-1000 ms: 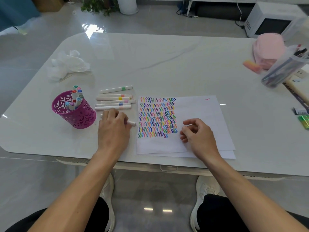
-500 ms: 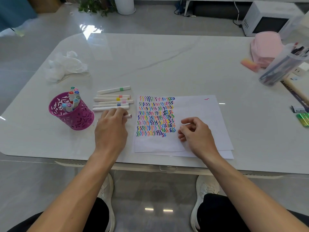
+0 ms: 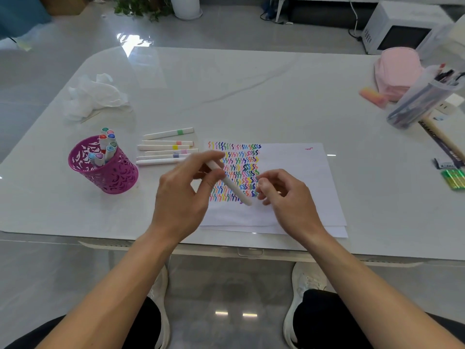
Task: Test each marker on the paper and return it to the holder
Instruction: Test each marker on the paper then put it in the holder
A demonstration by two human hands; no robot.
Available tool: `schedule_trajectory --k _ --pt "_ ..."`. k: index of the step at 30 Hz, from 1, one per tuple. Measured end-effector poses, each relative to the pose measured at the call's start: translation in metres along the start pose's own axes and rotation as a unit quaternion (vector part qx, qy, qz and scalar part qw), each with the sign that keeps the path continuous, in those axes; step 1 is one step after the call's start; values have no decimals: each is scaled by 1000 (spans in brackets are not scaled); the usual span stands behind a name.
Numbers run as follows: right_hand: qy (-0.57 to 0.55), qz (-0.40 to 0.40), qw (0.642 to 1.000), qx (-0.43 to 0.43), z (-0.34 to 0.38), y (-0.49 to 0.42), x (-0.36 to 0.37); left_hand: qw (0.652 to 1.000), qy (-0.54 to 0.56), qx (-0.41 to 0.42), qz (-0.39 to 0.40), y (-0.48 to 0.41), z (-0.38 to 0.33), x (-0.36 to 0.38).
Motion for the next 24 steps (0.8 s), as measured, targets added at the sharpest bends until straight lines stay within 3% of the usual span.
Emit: schedule_trajectory --k 7,9,14,20,24 --pt "47 136 988 -59 20 10 32 988 29 -109 104 10 25 35" --pt "117 160 977 -81 21 12 37 982 27 -128 140 13 28 44" --pt "281 170 930 -167 25 16 46 957 36 -165 235 21 38 63" --pt "340 169 908 -179 22 20 51 947 -24 -162 276 24 40 73" --pt "370 152 901 -166 20 19 51 951 -21 -166 262 23 39 69"
Point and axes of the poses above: each hand's wrist, its own y-axis away from the middle knuckle, its own x-axis out of the palm, z = x × y, the point moved 10 cm from there along -y, towards the middle knuckle, and after that the axes turned 8 degrees about z, right-handed, at the moved point
